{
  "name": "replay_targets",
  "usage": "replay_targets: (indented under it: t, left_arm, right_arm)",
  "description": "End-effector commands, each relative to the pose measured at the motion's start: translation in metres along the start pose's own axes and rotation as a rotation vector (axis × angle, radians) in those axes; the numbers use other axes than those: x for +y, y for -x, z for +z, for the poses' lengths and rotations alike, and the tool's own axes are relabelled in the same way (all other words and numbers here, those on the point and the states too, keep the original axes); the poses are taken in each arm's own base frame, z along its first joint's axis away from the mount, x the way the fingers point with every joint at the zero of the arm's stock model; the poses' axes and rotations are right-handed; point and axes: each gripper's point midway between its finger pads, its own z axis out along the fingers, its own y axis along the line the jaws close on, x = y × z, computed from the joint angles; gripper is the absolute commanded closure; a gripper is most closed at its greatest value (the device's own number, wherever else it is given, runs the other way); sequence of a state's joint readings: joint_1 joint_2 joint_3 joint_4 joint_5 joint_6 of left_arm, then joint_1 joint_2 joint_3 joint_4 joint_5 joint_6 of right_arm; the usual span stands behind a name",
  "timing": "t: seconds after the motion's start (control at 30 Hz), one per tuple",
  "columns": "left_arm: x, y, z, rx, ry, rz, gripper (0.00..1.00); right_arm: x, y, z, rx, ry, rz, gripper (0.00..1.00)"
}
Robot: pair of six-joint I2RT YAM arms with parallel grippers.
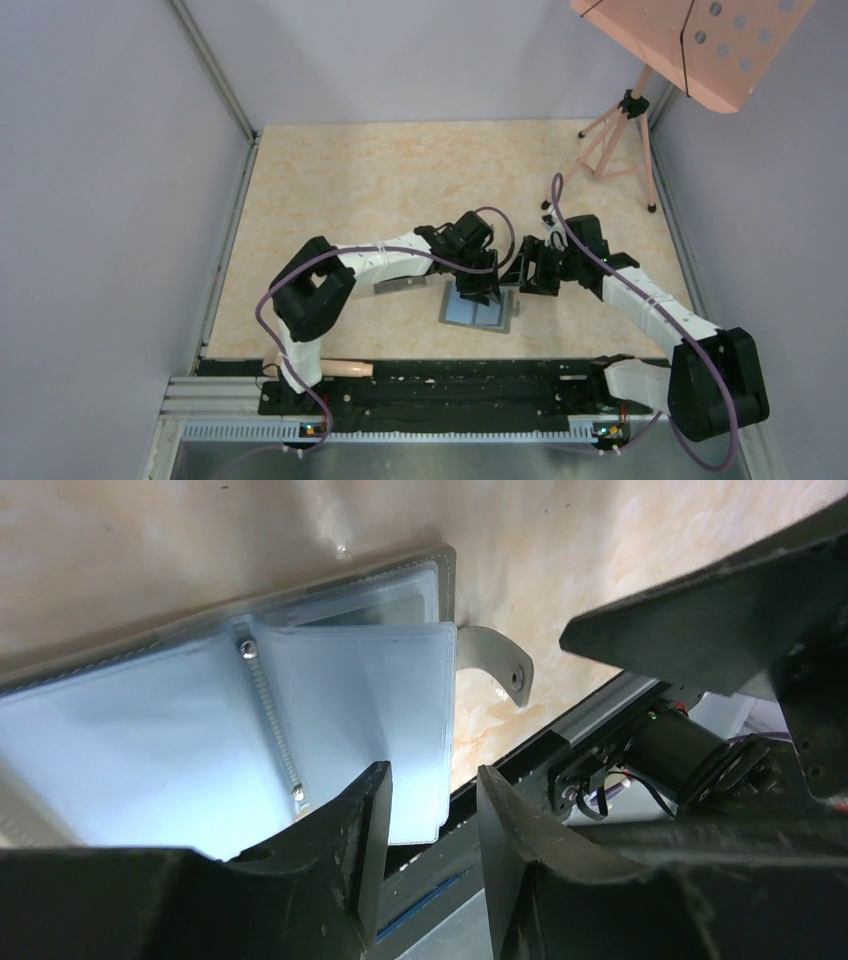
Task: Put the credit cards into the card holder
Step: Turn over the card slot in the card holder, then pick up the credit card from the storage box.
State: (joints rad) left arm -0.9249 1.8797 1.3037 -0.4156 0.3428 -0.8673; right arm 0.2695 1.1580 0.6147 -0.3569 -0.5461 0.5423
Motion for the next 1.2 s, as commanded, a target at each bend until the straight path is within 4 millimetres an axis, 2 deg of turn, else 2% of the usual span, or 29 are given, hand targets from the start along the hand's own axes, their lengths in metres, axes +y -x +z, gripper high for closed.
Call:
replay_targets:
  t: [0.0,0.13,0.27,0.33,0.43,0.6,0.87,1.03,1.17]
  left_arm:
    - [-0.022,-0.005,0.011,0.025,-0.108,0.026,0.57]
    - [-0.029,0.006,-0.006,-0.061,-0.141,0.066,0.52]
    - [-0.033,0.023,-0.036,-0.173,-0.198,0.081,0.48]
    - [-0.029,0.031,-0.05,-0.222,-0.233,0.072,0.47]
    - [-0.014,0.045,-0.071,-0.285,-0.264,0.029,0.47]
    - [0.031,0.056,-0.103,-0.357,-0.224,-0.06,0.47]
    - [0.117,0.067,-0.151,-0.468,-0.055,-0.221,0.5]
    - [0.167,0.064,-0.161,-0.468,0.165,-0.275,0.52]
    - [0.191,0.062,-0.156,-0.396,0.314,-0.285,0.53]
  right_arm:
    - [0.013,0.011,-0.005,-0.027,0.049,-0.037,0.3]
    - [0.017,0.011,-0.004,-0.006,0.07,-0.054,0.29]
    - [0.024,0.017,-0.003,0.001,0.09,-0.066,0.29]
    - [0.029,0.021,-0.002,0.004,0.101,-0.076,0.29]
    - [0.038,0.024,0.005,0.03,0.114,-0.094,0.3]
    - [0.061,0.024,0.026,0.084,0.135,-0.134,0.3]
    - [0.097,0.025,0.077,0.166,0.173,-0.154,0.3]
    - [0.119,0.025,0.11,0.224,0.196,-0.172,0.31]
    - [0.128,0.023,0.134,0.261,0.192,-0.18,0.32]
